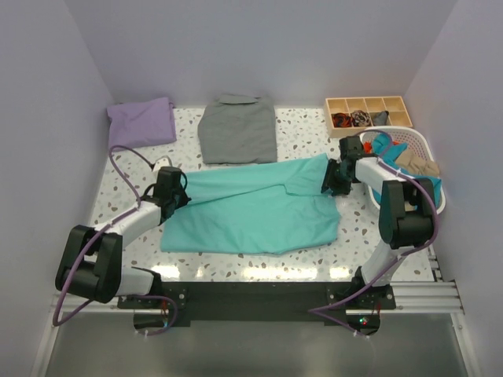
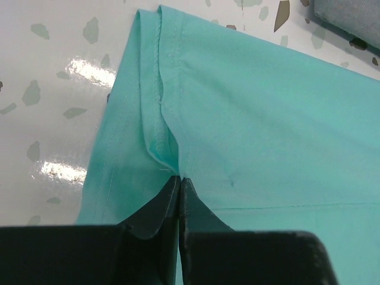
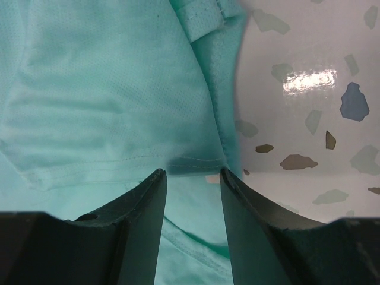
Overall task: Fold and stack the t-shirts
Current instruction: Fold the tshirt
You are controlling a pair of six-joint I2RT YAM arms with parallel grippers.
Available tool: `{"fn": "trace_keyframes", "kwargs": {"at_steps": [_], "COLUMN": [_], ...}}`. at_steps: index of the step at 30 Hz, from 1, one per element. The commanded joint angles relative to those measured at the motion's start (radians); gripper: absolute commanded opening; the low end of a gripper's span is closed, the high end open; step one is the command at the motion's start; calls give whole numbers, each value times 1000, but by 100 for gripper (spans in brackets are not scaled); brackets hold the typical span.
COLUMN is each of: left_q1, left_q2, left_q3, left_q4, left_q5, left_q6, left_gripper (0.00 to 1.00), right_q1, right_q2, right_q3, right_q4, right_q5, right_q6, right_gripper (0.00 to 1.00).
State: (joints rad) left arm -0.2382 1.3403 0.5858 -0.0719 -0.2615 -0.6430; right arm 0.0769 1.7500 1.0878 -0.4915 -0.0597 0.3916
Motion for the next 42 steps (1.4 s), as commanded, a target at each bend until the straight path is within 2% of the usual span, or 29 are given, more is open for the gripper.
{"fn": "trace_keyframes", "kwargs": {"at_steps": [1, 12, 18, 20, 21, 22, 23, 31, 42], "left_q1": [-6, -6, -6, -6, -6, -7, -6, -6, -4], "left_q2": [-18, 13, 19, 25, 25, 28, 26, 33, 36], "left_q3": [36, 43, 45, 45, 45, 45, 43, 62, 144], "left_q4": [20, 34, 38, 40, 41, 41, 41, 41, 3], "left_q5": [-19, -4, -2, -2, -2, -2, -2, -5, -54], "left_q6": [17, 25, 29, 31, 32, 31, 31, 40, 81], "left_gripper": [4, 3, 3, 2, 2, 2, 2, 1, 0], "right_q1": [-6, -5, -6, -6, -6, -6, -5, -6, -6], "right_q2": [14, 13, 22, 35, 40, 42, 40, -59, -175], "right_q3": [9, 12, 14, 18, 20, 18, 17, -5, 35], "right_q4": [30, 24, 39, 47, 48, 51, 63, 93, 39], "right_q5": [44, 66, 61, 45, 32, 26, 18, -45, -64], "right_q6": [12, 9, 9, 9, 10, 9, 10, -28, -53], "right_gripper": [45, 44, 36, 24, 17, 6, 1, 0, 0]}}
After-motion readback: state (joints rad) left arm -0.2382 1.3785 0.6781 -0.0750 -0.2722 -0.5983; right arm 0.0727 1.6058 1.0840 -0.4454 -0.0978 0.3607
